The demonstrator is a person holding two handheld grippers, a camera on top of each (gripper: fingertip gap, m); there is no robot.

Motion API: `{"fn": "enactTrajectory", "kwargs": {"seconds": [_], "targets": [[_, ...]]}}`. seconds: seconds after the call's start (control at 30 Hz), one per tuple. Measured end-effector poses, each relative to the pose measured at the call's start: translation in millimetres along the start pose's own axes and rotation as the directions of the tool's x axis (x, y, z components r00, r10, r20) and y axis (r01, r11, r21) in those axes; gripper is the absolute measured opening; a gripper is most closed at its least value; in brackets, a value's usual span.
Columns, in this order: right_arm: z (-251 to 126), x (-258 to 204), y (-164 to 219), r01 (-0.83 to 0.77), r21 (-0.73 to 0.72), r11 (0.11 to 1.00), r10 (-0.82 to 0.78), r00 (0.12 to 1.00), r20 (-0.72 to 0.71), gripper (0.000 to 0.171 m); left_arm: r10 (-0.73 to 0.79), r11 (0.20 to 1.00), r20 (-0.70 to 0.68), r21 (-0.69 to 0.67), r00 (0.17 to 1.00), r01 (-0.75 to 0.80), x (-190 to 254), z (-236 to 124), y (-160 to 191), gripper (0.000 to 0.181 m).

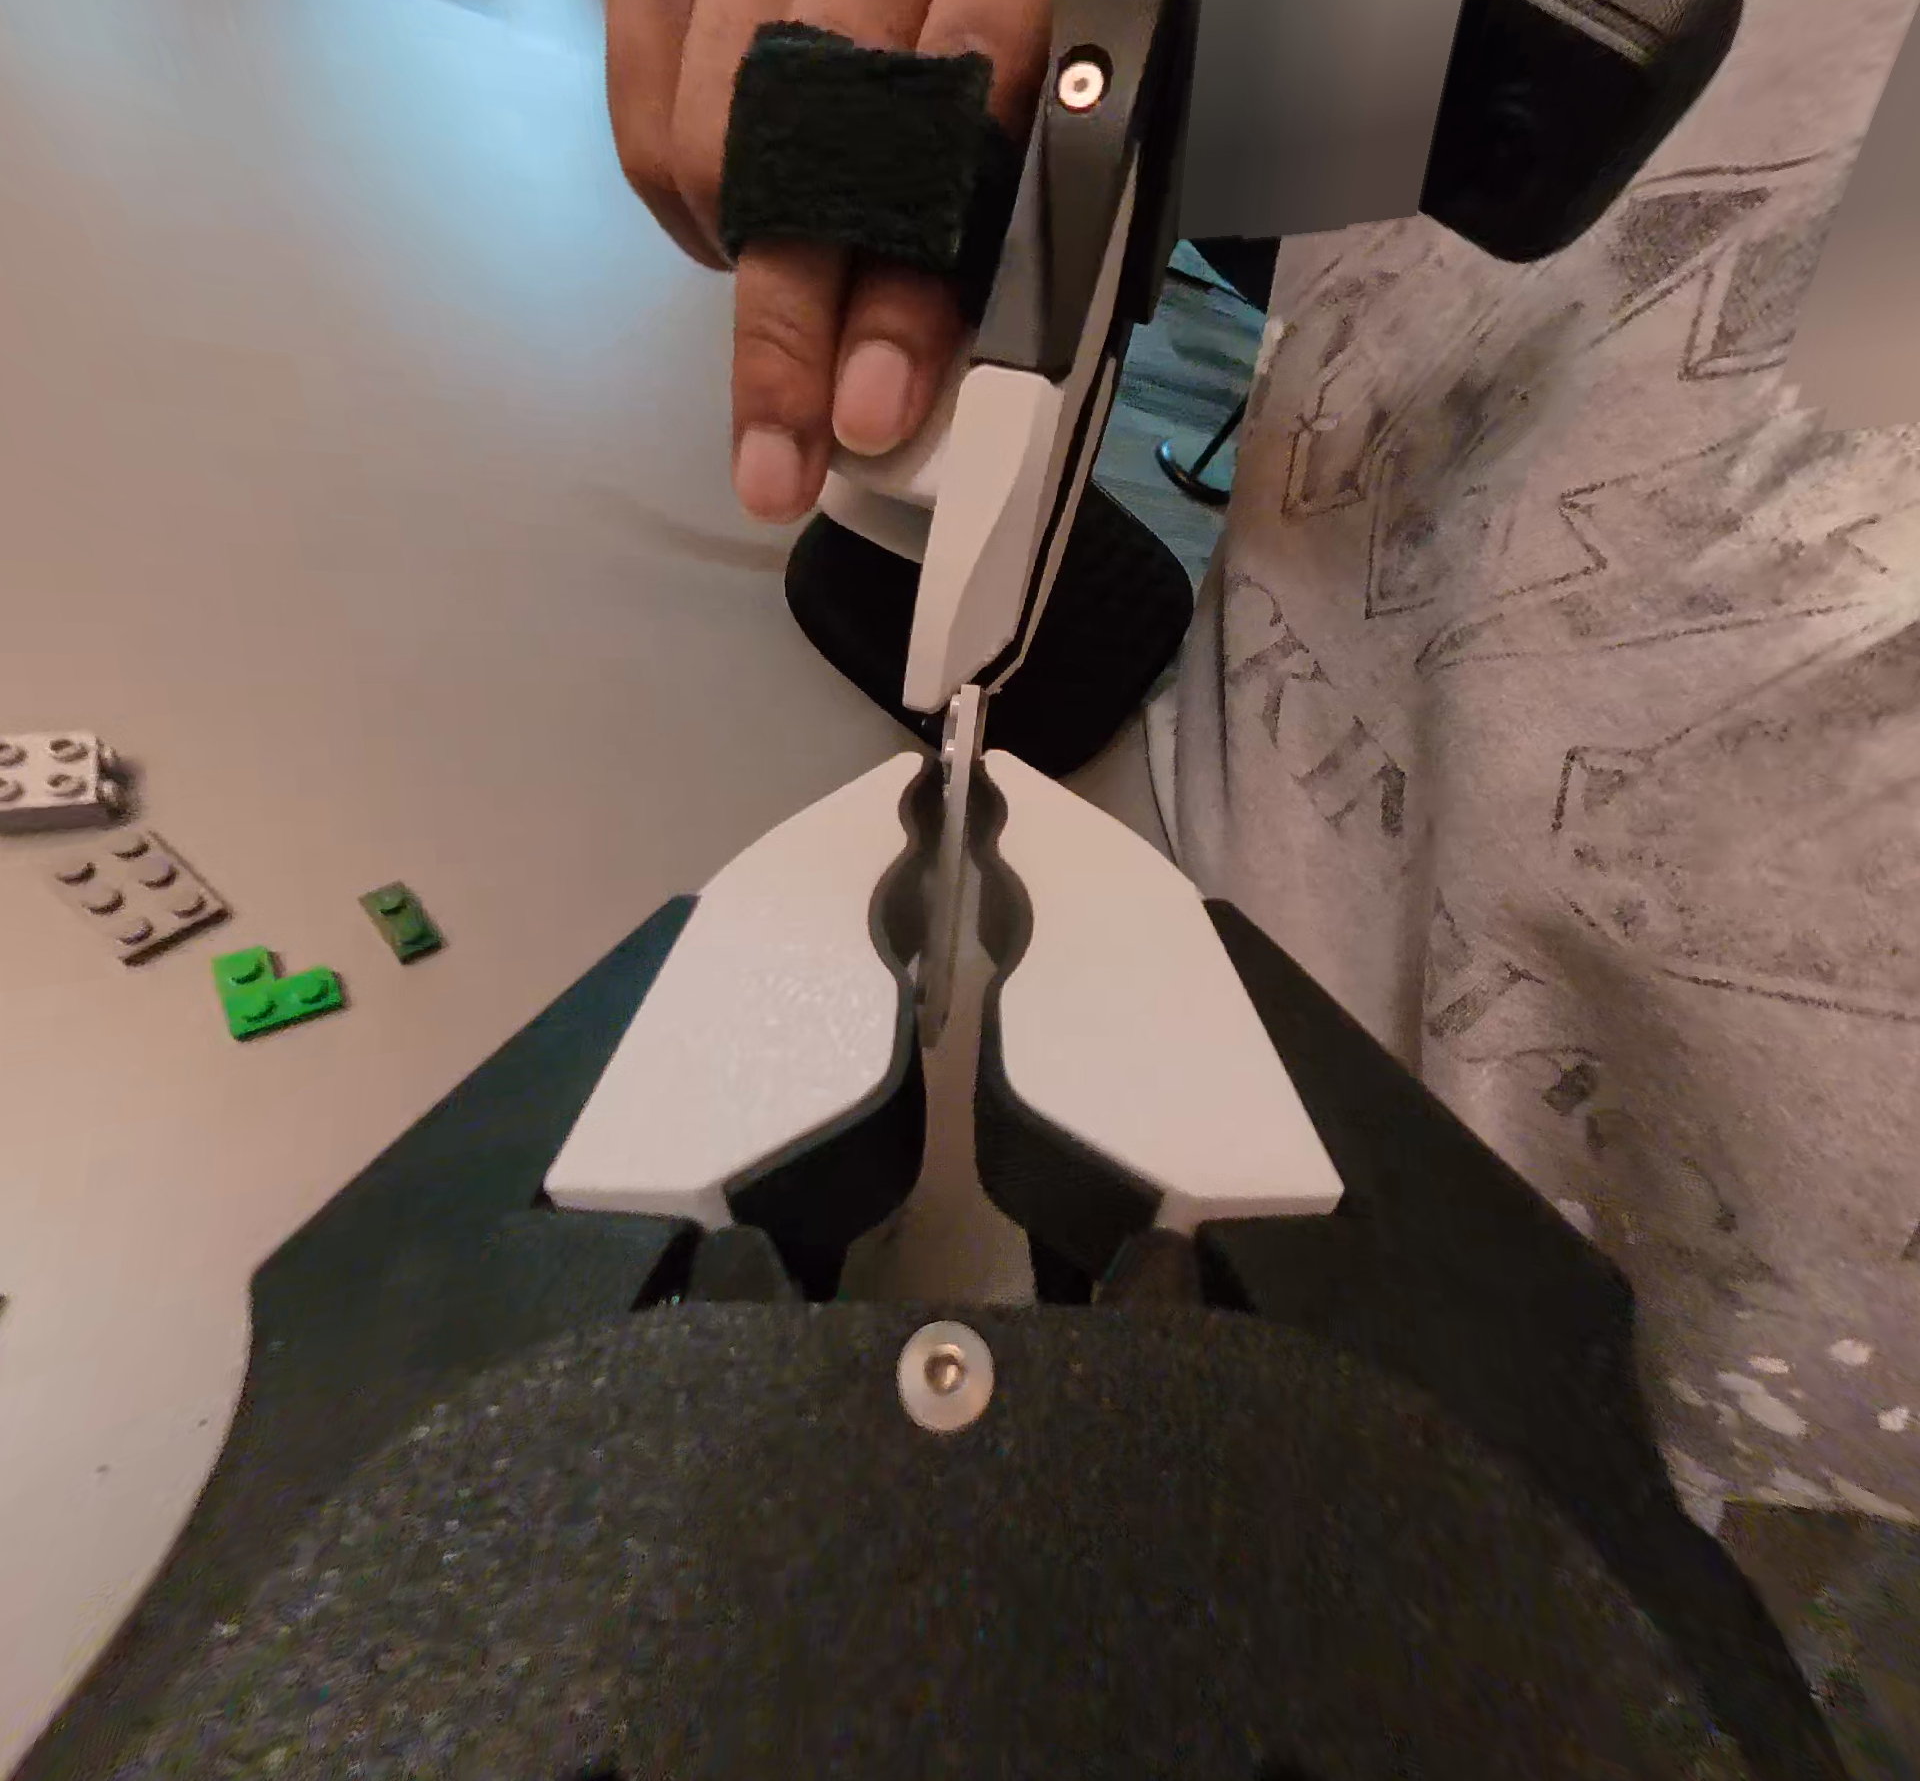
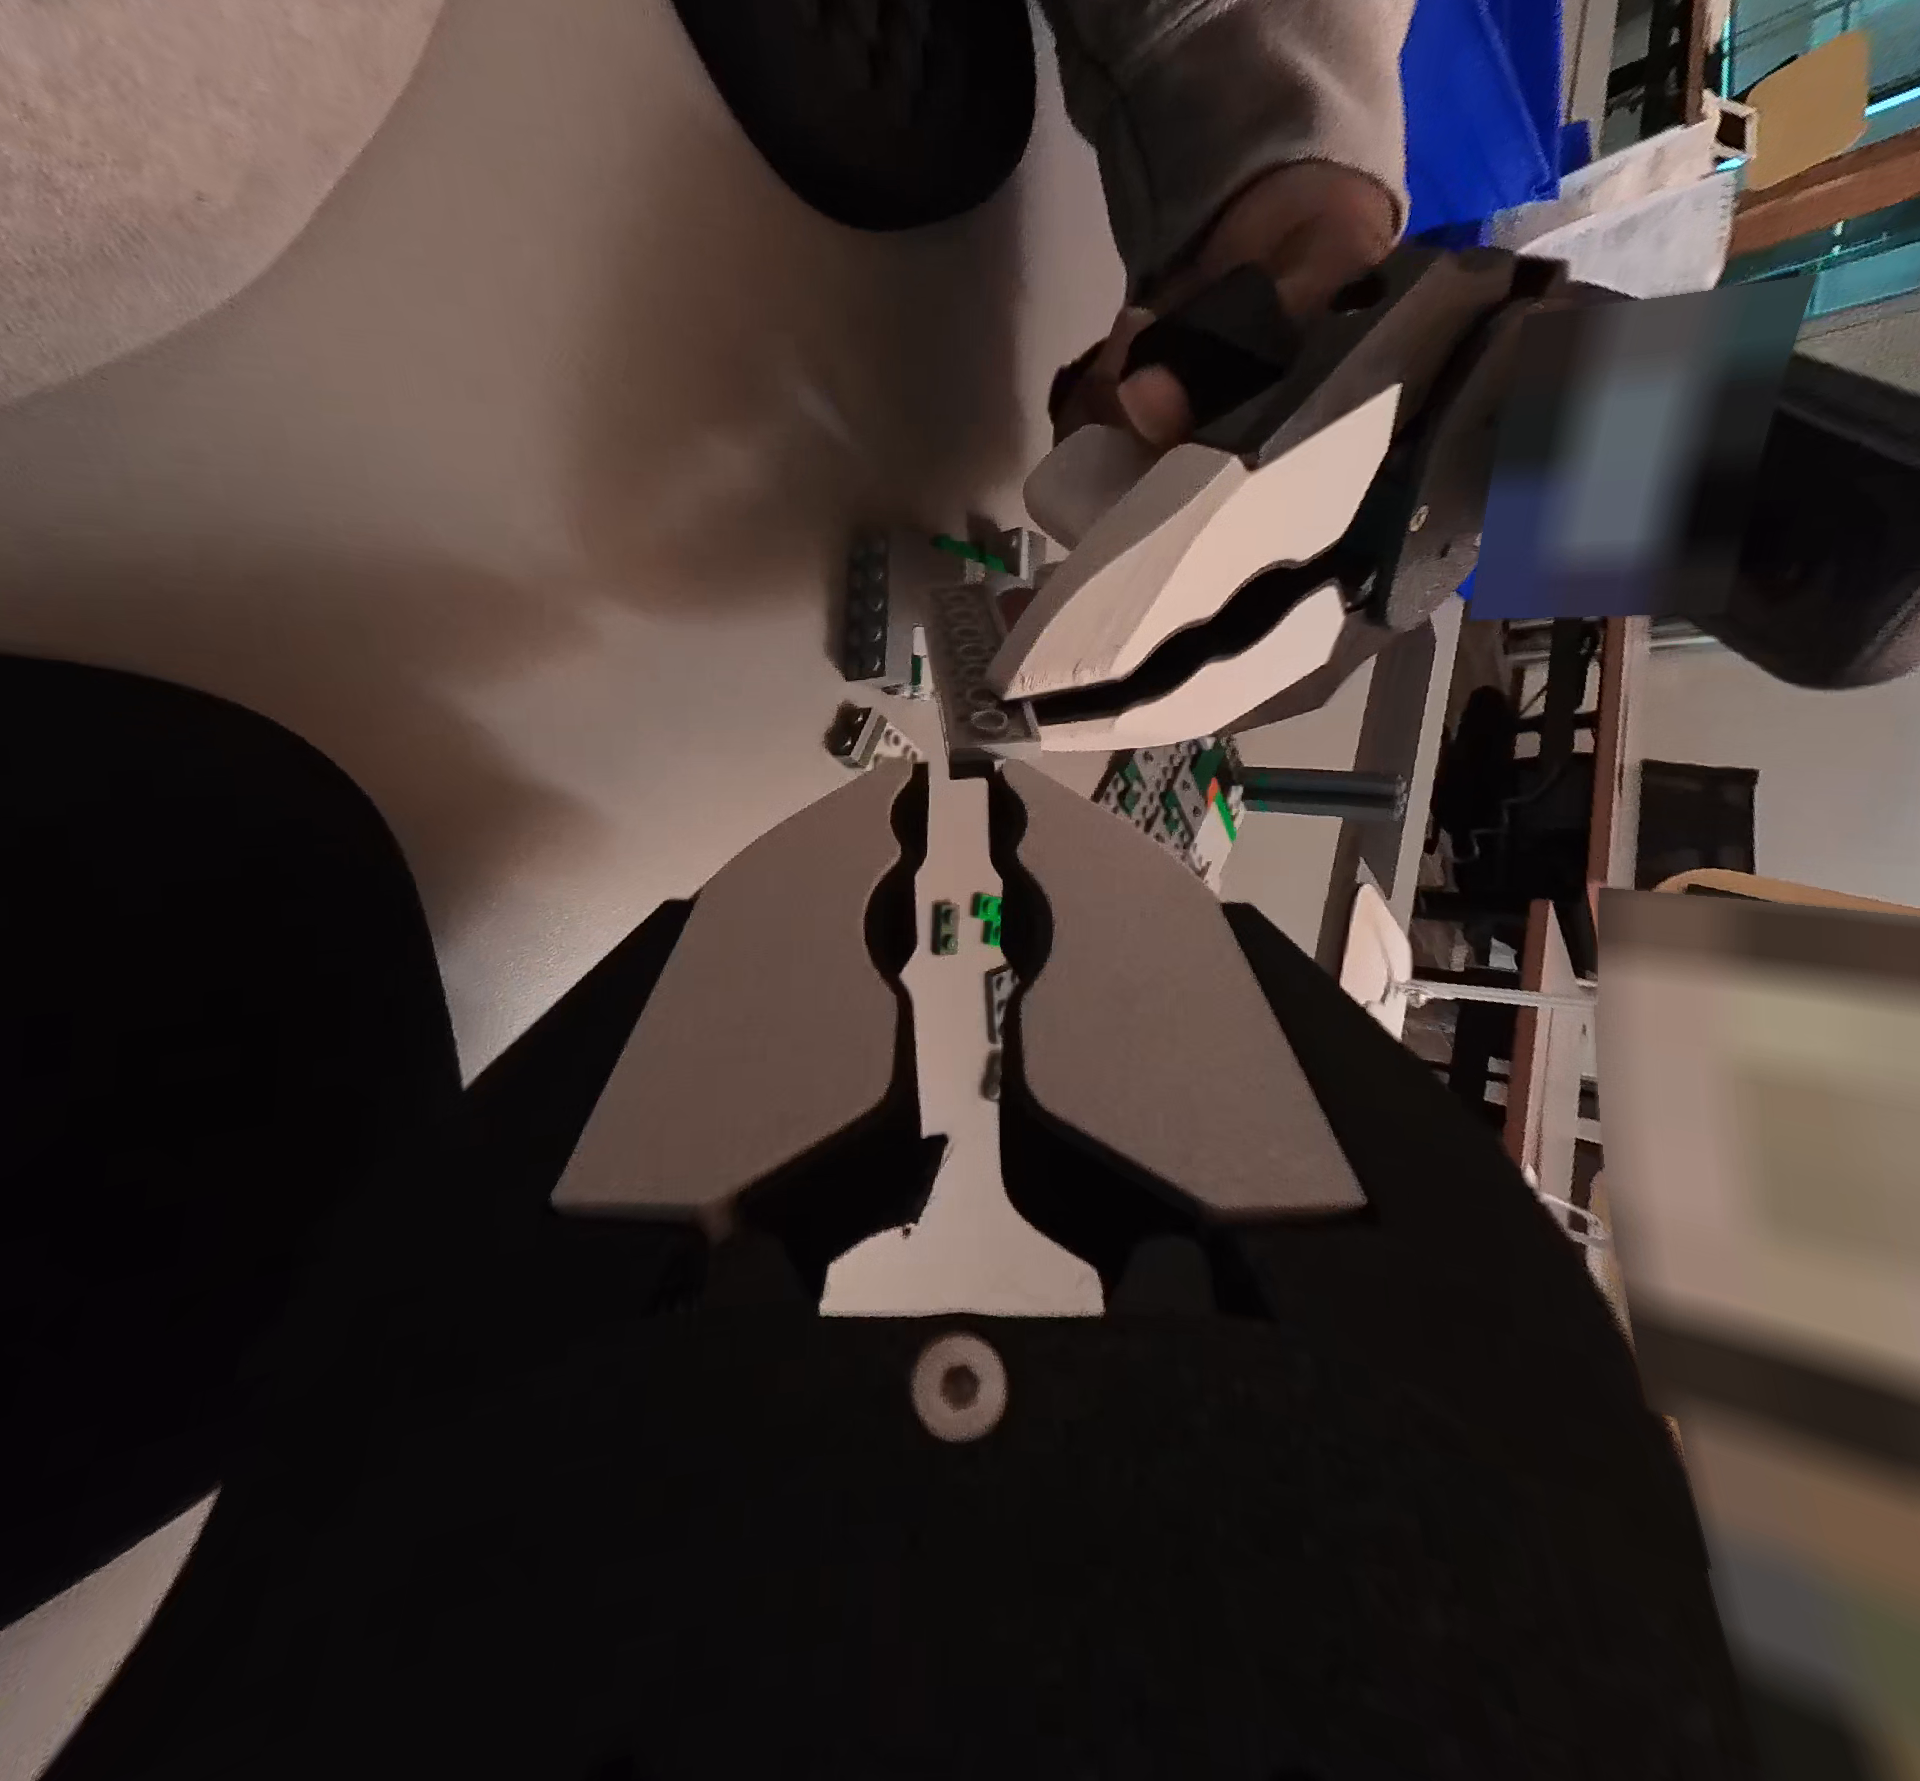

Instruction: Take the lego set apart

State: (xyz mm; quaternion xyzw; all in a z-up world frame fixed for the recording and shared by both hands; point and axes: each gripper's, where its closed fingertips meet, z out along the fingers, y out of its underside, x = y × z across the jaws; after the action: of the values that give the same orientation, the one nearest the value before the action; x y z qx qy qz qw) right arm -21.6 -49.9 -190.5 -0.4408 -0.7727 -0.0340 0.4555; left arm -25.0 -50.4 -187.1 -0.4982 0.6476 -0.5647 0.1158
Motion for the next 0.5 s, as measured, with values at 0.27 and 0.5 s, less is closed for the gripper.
{"fn": "enactTrajectory", "kwargs": {"seconds": [0.27,0.5], "targets": [[2.9,-2.3,1.9,-0.040,-0.022,0.999,0.040,0.999,0.007,0.013,-0.116,0.992,-0.003,0.048,0.993,0.116,-1.9,0.0,0.7,0.004],[3.2,-1.9,-0.3,-0.095,0.022,0.995,0.095,0.996,-0.003,0.005,-0.114,0.991,0.004,0.070,0.993,0.113,0.5,1.2,1.0,0.004]]}}
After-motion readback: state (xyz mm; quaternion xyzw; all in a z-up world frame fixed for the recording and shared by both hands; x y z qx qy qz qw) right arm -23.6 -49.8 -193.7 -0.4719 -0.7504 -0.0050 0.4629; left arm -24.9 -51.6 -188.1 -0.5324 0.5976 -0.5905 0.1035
